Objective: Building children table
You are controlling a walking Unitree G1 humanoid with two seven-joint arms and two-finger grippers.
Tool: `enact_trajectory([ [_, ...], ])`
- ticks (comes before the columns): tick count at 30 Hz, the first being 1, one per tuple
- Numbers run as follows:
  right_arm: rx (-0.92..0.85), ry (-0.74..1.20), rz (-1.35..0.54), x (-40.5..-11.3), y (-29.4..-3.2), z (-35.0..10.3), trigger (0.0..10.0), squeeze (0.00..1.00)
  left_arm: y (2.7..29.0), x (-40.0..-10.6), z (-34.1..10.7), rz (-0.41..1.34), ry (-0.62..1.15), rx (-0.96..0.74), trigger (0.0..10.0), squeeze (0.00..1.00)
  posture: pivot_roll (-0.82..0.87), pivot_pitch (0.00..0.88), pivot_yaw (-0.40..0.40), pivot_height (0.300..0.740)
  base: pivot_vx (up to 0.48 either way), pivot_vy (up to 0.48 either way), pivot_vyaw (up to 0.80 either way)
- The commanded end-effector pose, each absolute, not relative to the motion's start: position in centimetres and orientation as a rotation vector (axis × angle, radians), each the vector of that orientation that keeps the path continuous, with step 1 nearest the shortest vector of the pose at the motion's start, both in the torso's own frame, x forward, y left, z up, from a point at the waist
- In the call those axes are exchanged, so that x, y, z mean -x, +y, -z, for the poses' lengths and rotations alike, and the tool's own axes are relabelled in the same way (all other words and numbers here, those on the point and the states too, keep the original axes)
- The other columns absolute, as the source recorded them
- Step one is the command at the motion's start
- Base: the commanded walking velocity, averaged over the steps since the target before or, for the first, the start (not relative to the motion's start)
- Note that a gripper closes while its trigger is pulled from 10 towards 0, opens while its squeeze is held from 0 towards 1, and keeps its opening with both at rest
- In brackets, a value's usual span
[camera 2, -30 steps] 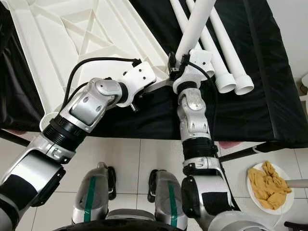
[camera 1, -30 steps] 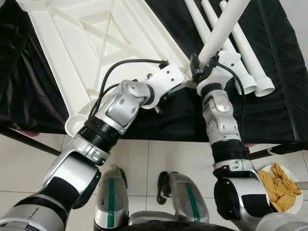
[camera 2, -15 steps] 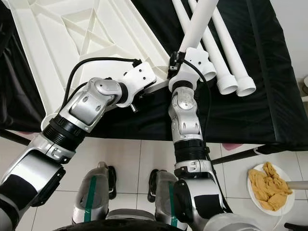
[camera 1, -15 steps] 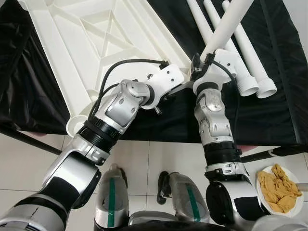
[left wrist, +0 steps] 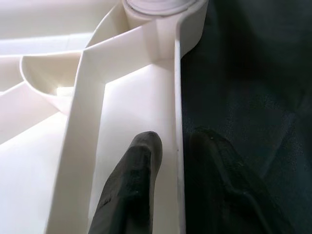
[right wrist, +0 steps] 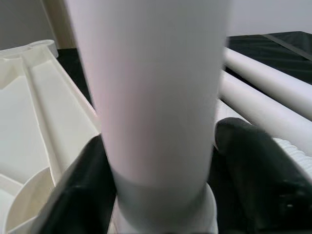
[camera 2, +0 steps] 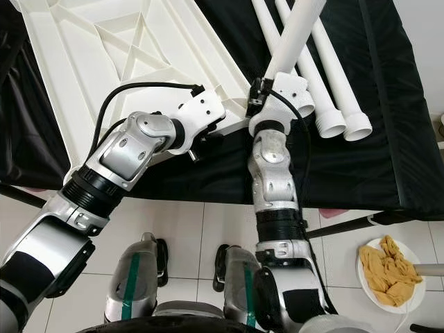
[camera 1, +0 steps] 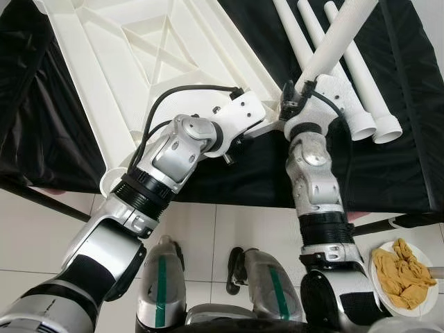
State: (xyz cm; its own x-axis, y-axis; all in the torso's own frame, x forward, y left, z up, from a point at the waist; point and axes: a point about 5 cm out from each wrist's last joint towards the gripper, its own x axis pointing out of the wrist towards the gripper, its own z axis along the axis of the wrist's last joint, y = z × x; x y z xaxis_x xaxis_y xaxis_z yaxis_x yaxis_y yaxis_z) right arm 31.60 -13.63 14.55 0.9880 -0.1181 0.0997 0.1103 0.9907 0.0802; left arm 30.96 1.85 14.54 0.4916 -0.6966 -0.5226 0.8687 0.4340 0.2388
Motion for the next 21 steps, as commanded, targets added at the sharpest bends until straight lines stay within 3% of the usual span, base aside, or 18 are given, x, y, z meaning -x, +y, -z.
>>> enact_trajectory([
  [1, -0.084, -0.113, 0.105, -31.4, -13.8, -14.6, 10.0, 1.00, 1.6, -30.9, -14.7, 1.004, 0.361, -0.516, 10.0, 0.00, 0.03, 0.029, -0.059, 0.740, 0.000, 0.000, 0.00],
  [5, -0.084, -0.132, 0.054, -31.2, -13.8, -15.0, 10.0, 1.00, 1.5, -30.8, -14.6, 1.007, 0.361, -0.516, 10.0, 0.00, 0.03, 0.027, -0.060, 0.740, 0.000, 0.000, 0.00],
  [6, -0.100, -0.139, 0.023, -31.2, -13.9, -15.1, 10.0, 0.00, 1.5, -30.8, -14.6, 1.007, 0.361, -0.516, 10.0, 0.00, 0.03, 0.024, -0.063, 0.740, 0.000, 0.000, 0.00],
  [13, -0.152, -0.141, -0.112, -31.1, -14.0, -15.1, 10.0, 0.00, 1.5, -30.7, -14.5, 1.006, 0.361, -0.515, 10.0, 0.00, 0.03, 0.020, -0.062, 0.740, 0.000, 0.000, 0.00],
  [15, -0.127, -0.107, -0.283, -31.2, -14.7, -14.5, 10.0, 0.00, 1.4, -30.7, -14.5, 1.008, 0.360, -0.517, 10.0, 0.00, 0.03, 0.015, -0.057, 0.740, 0.000, 0.000, 0.00],
  [16, -0.127, -0.107, -0.283, -31.2, -14.7, -14.5, 10.0, 0.00, 1.4, -30.7, -14.5, 1.008, 0.360, -0.517, 10.0, 0.00, 0.03, 0.015, -0.057, 0.740, 0.000, 0.000, 0.00],
  [21, -0.034, -0.054, -0.414, -32.1, -17.9, -13.8, 10.0, 0.00, 1.4, -30.8, -14.6, 1.014, 0.355, -0.522, 10.0, 0.00, 0.03, 0.002, -0.051, 0.740, 0.000, 0.000, 0.00],
])
